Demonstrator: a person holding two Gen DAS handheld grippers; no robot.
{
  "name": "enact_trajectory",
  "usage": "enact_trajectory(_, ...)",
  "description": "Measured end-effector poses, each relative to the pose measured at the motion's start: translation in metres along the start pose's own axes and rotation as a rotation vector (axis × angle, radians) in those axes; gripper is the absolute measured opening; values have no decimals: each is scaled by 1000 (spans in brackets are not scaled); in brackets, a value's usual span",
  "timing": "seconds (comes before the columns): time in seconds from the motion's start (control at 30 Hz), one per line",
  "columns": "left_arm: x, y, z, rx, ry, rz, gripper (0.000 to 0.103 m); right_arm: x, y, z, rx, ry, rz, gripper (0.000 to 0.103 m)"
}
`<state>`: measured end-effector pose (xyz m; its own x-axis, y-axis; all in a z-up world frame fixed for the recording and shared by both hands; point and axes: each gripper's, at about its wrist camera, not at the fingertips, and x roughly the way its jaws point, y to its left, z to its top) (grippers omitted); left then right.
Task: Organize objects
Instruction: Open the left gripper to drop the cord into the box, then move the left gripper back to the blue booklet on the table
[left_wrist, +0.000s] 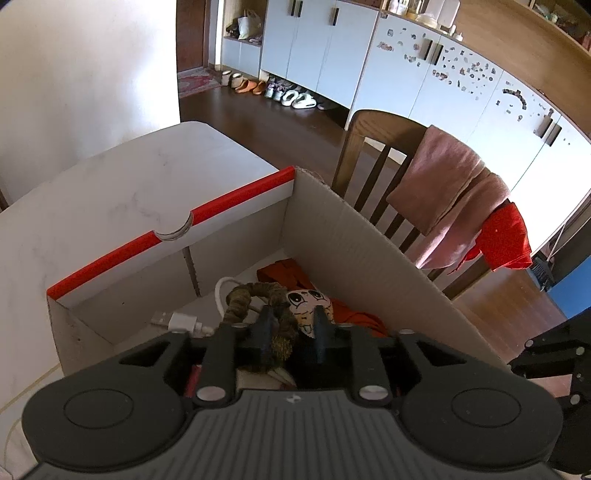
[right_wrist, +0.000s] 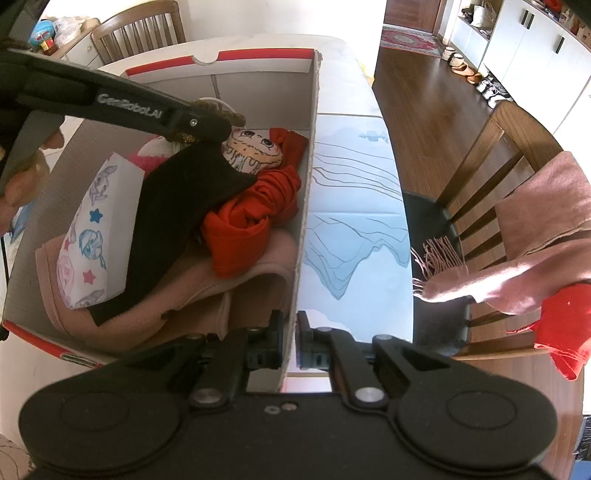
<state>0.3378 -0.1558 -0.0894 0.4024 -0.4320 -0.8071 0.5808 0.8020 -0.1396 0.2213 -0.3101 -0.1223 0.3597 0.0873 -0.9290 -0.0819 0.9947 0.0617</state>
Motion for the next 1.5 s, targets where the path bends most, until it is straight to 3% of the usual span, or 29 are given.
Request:
enact_trajectory(0.1, -7, 0, -3, -4, -20, -3, 53, 0, -1, 0, 0, -1, 1, 5)
enact_trajectory(0.13, -10, 0, -4, -6, -29, -4, 55, 0, -1, 0, 0, -1, 1, 5)
enact_trajectory(0.6, -68, 14, -15, -92, -121, -13, 60, -2, -1, 0, -8, 1, -3, 5)
enact_trajectory(0.87, -109, 27, -40, -164, -183, -6, 72, -3, -1, -1, -11, 2, -4, 5)
enact_trajectory(1.2, -149, 71, -86, -298, -221, 152, 85, -3, 0, -1, -12, 3, -5, 5)
enact_trajectory(1.43, -159, 116, -123, -406, -193, 297, 90, -4, -1, -1, -13, 5, -8, 6)
enact_trajectory(1.5, -159, 128, -132, -425, -190, 340, 96, -5, -1, -2, -13, 5, -9, 6)
